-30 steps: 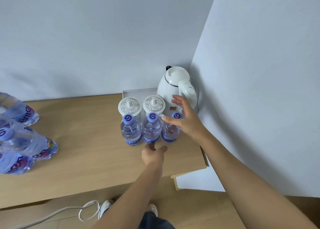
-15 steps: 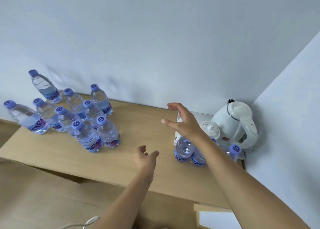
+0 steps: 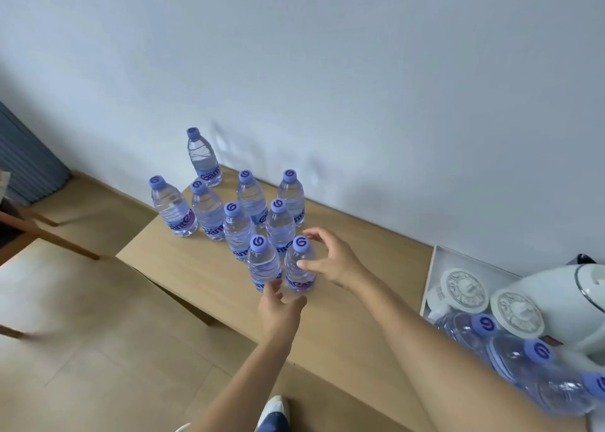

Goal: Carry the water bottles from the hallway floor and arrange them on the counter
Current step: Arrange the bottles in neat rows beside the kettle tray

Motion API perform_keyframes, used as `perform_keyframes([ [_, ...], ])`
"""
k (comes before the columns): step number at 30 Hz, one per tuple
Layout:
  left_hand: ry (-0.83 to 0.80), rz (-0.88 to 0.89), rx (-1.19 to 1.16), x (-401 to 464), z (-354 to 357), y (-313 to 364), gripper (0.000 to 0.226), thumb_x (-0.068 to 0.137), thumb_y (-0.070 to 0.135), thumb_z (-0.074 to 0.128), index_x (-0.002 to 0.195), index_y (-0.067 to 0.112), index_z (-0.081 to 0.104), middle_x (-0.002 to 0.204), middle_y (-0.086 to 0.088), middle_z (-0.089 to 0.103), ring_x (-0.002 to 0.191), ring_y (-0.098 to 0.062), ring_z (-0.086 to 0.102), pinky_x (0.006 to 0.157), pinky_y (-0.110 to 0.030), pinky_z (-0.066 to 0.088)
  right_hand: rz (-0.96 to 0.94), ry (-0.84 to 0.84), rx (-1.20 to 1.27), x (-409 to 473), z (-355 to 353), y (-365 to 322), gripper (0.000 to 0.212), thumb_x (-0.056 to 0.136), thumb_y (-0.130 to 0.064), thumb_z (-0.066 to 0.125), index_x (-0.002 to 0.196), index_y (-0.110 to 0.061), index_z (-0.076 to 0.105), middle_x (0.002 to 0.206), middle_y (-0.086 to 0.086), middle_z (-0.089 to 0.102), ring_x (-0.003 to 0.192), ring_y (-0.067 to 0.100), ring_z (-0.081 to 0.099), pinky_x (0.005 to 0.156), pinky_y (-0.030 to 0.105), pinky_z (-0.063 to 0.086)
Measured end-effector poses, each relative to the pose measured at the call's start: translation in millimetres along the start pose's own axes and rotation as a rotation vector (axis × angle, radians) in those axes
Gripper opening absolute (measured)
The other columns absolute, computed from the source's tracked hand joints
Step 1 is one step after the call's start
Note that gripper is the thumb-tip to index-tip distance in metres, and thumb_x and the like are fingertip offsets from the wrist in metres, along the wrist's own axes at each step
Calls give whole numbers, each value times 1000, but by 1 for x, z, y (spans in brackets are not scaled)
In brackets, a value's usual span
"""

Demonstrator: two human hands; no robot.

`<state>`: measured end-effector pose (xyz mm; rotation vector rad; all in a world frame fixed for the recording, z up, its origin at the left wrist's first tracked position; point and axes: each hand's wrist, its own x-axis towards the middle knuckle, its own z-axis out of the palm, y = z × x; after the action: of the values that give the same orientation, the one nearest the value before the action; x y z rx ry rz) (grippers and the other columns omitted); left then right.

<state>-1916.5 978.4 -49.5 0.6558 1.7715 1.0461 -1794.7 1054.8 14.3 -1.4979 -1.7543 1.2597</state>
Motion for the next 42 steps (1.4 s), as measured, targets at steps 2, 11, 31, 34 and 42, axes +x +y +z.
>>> perform_keyframes([
  [2,-34,33,17,7,-4,0,51,76,3,71,122,16,53,117,5,55,112,-14,51,84,-31,47,11,-15,-10,12,9,1,56,76,-11,81,126,-16,57,122,-4,60,114,10,54,93,18,38],
  [11,-157,114,98,19,-4,-2,53,75,2,74,114,28,49,100,23,54,107,-8,51,83,-21,38,64,-62,85,30,26,20,44,78,-19,83,118,-22,64,110,-7,69,106,11,63,100,30,49],
  [31,-341,506,-275,-32,37,91,53,60,0,83,105,18,60,94,-6,72,86,-26,70,72,-33,58,-224,628,-39,-28,-62,-96,47,73,-62,69,66,-19,53,67,2,54,67,18,52,63,33,44],
  [34,-442,548,-225,-47,34,119,46,60,5,86,96,20,62,87,-5,73,77,-26,71,64,-35,60,-242,645,78,-35,-85,-119,41,76,-53,72,63,-23,48,70,-1,52,68,16,53,66,29,45],
  [42,-728,555,-193,-75,27,181,50,51,25,87,97,21,66,88,-5,73,78,-21,71,68,-27,54,-282,280,410,-57,-140,-164,14,84,-39,71,85,-26,69,96,9,73,96,31,69,91,46,54],
])
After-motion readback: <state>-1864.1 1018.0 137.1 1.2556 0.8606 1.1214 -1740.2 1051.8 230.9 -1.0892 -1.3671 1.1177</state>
